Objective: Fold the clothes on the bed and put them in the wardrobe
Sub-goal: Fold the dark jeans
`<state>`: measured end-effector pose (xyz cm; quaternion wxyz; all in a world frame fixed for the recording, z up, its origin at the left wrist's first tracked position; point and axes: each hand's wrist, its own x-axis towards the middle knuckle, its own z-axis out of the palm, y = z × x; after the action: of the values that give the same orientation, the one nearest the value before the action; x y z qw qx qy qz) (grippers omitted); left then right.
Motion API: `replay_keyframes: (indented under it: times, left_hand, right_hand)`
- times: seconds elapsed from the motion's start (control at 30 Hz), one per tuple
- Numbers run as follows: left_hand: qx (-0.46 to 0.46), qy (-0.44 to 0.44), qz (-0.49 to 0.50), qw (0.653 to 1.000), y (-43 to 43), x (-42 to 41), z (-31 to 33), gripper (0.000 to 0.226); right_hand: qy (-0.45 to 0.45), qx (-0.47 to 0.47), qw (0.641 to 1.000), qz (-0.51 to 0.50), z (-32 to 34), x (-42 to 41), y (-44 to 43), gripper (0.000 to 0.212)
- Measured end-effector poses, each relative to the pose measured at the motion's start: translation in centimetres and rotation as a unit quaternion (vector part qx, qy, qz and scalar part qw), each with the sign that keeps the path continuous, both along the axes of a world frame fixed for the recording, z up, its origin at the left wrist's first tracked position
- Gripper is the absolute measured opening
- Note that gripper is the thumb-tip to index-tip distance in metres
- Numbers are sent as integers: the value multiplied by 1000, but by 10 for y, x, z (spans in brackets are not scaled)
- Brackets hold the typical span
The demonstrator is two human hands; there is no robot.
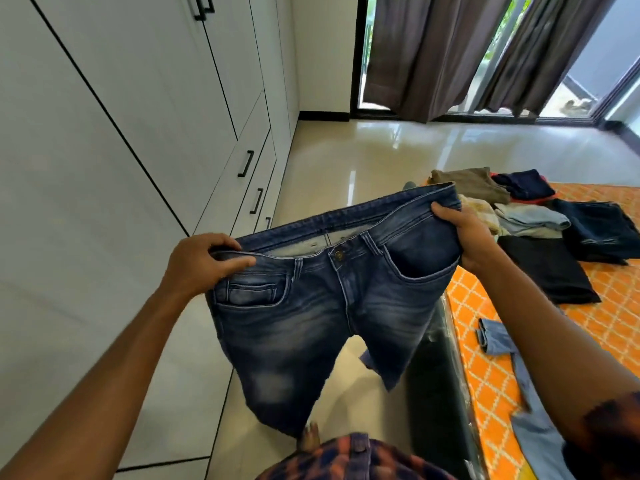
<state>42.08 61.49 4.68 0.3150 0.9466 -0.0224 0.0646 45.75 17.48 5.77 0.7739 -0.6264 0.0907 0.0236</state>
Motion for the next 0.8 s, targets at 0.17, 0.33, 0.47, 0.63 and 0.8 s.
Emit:
replay_keyframes:
  times: [0.17, 0.33, 0.47, 0.63, 0.8]
  left_hand:
    - [149, 6, -119, 982, -35, 11, -35, 59]
    - [65, 36, -190, 979, -81, 43, -61, 67]
    - [-43, 17, -187, 981, -109, 71, -52, 80]
    - [-61, 34, -199, 977, -156, 82, -55, 103]
    - [-102, 111, -250, 957, -193, 112, -49, 84]
  right_hand:
    - [-41, -15, 993, 106, 24, 10, 45, 25]
    - [-41, -21, 976, 214, 39, 21, 69, 50]
    - [-44, 2, 972, 231, 55, 25, 67, 51]
    - [-48, 5, 970, 239, 66, 30, 56, 50]
    - [-36, 30, 974, 221, 63, 33, 30, 52]
